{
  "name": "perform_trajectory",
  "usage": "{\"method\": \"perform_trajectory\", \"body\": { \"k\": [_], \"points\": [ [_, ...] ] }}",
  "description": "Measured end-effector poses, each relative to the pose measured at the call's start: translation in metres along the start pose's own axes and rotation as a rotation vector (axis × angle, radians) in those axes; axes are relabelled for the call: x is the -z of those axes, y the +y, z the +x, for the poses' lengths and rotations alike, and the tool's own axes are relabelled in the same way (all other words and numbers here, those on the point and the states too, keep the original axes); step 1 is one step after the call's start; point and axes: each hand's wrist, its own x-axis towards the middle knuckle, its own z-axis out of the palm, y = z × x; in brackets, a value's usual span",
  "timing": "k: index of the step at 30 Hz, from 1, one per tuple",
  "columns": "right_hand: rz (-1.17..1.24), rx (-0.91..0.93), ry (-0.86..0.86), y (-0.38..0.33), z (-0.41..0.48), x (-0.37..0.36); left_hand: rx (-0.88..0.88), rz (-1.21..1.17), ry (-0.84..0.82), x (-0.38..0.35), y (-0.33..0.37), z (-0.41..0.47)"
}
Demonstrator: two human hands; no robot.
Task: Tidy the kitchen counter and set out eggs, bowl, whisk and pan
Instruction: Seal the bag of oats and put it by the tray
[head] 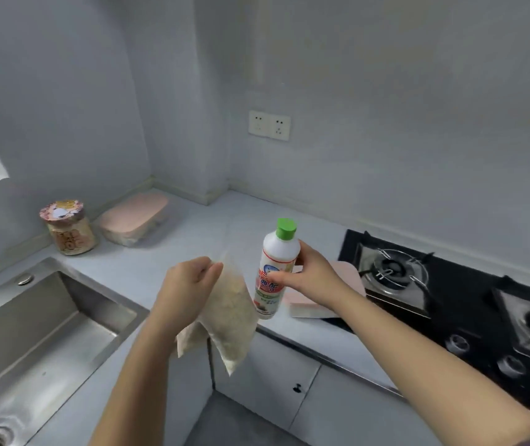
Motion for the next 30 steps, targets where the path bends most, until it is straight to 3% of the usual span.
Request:
{"method": "perform_trajectory", "body": {
  "k": [7,10,23,30],
  "points": [
    [0.024,-0.124,0.295,0.058,-0.107,0.166,-0.235,-0.053,-0.250,-0.140,0.125,-0.018],
    [0.029,-0.173,0.395,0.077,-0.141,0.211,-0.337,0.010,-0.323,-0.185,0.168,-0.019],
    [0.016,-0.450,0.795,0.199,-0.275,0.427,-0.635,-0.142,-0.811,-0.442,0.360,-0.027],
    [0.010,-0.571,1.015,0.242,-0.354,0.503,-0.820,-0.214,-0.932,-0.537,0.456,-0.050]
  ]
}}
